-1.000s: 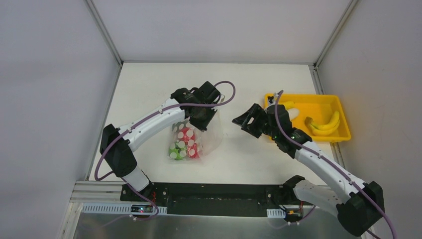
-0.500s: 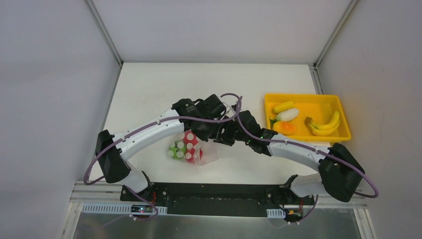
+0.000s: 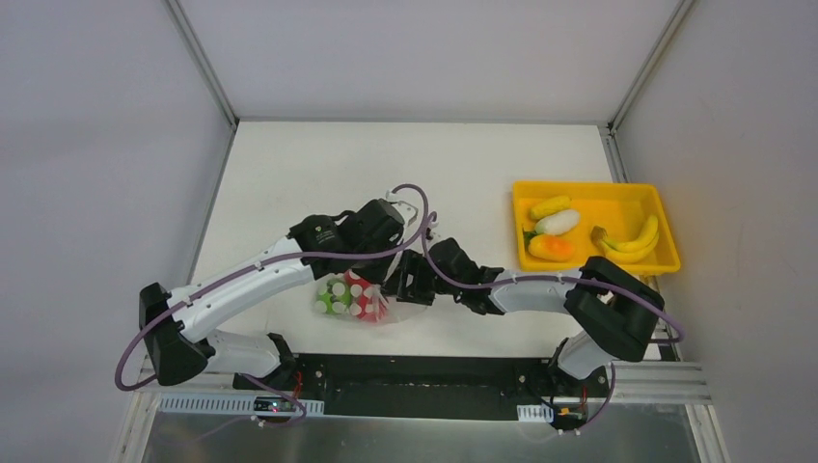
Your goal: Open the zip-top bag and remove the fake food
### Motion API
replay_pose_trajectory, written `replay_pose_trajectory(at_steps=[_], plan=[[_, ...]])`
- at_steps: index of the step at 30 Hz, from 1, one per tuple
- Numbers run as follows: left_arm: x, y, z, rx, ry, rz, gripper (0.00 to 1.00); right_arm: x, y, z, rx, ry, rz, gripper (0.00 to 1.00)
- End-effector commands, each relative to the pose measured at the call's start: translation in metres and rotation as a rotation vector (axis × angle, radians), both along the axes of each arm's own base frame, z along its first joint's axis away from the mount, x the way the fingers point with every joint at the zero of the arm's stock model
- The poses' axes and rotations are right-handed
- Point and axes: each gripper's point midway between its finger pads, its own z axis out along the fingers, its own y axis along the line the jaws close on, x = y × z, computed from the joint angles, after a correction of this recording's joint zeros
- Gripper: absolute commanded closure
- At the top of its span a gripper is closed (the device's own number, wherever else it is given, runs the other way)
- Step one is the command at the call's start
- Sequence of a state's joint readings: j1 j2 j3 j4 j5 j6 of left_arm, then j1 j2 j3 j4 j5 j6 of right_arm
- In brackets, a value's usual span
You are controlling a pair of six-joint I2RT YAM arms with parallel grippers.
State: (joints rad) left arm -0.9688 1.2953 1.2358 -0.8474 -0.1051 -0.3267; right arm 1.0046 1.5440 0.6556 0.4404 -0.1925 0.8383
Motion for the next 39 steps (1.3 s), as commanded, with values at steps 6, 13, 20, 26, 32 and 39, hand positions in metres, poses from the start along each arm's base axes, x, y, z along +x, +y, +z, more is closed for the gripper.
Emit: replay_pose_trajectory(at_steps=[6, 13, 20, 26, 32, 39], plan=[[-0.015, 0.02, 0.016, -0.159, -0.038, 0.139, 0.45, -0.001, 0.023, -0.004, 0.054, -0.033, 0.037, 0.3], [-0.016, 0.087, 0.015, -0.141, -0.171, 0.353, 0.46, -0.006, 0.023, -0.004, 0.062, -0.046, 0.052, 0.28], [-0.006, 0.105, -0.038, -0.071, -0.115, 0.477, 0.72, -0.009, 0.027, 0.006, 0.098, -0.066, 0.07, 0.28], [0.0, 0.102, -0.076, 0.023, -0.056, 0.492, 0.84, -0.014, 0.036, 0.008, 0.108, -0.066, 0.106, 0.27], [-0.012, 0.095, -0.114, 0.055, 0.048, 0.47, 0.88, -0.019, 0.046, 0.007, 0.127, -0.058, 0.133, 0.24], [-0.021, 0.078, -0.137, 0.016, 0.138, 0.44, 0.88, -0.018, 0.061, 0.001, 0.145, -0.049, 0.135, 0.23]])
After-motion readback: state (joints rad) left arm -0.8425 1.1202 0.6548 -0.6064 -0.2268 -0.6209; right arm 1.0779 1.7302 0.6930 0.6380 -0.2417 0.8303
